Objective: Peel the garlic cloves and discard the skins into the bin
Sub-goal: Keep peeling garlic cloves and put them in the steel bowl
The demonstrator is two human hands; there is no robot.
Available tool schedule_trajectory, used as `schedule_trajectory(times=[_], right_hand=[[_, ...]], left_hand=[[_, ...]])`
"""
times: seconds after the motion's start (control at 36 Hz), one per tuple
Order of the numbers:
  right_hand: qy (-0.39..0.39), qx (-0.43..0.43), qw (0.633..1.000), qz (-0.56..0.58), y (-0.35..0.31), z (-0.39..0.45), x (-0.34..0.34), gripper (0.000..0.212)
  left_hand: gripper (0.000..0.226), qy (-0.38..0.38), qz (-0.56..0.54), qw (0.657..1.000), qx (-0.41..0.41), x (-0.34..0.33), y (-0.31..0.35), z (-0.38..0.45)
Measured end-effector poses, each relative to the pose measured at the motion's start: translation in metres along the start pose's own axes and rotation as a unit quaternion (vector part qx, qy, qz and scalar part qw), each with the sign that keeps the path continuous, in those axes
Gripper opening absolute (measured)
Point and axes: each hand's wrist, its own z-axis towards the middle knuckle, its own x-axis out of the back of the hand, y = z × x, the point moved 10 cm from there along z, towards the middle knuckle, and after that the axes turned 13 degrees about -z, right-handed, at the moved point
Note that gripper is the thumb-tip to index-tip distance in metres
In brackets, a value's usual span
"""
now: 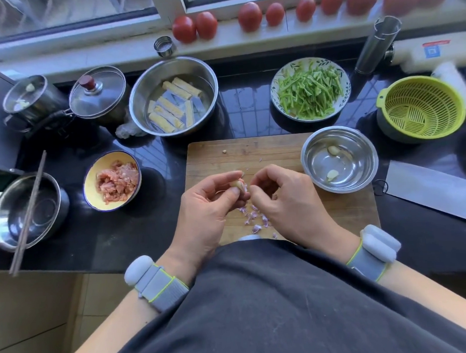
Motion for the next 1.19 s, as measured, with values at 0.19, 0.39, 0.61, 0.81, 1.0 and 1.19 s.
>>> schedule_trajectory(times=[0.19, 0.39, 0.61, 0.81, 1.0, 1.19], right_hand=[[0.029, 0.027, 0.998, -0.043, -0.007, 0.001, 0.002, 0.007], [0.042, 0.026, 0.996, -0.069, -0.008, 0.002, 0.005, 0.005], [0.004, -0.038, 0.999, 0.017, 0.006, 0.004, -0.002, 0.016], [-0.01, -0.061, 0.998, 0.025, 0.014, 0.003, -0.005, 0.018], [-0.02, -0.101, 0.991, -0.084, 0.036, 0.008, -0.004, 0.029], [-0.1, -0.108, 0.982, 0.114, 0.015, 0.003, -0.016, 0.011]], left_hand=[[0.022, -0.011, 0.219, 0.969, -0.114, -0.008, 0.023, -0.004], [0.023, -0.043, 0.304, 0.931, -0.197, -0.02, 0.036, -0.008], [0.02, -0.02, 0.096, 0.994, -0.04, -0.006, 0.008, 0.001], [0.019, 0.013, -0.079, 0.997, 0.022, 0.003, -0.004, 0.003], [0.022, 0.015, -0.14, 0.989, 0.054, 0.002, -0.01, 0.003], [0.021, 0.0, -0.009, 1.0, 0.007, 0.001, -0.004, 0.003]])
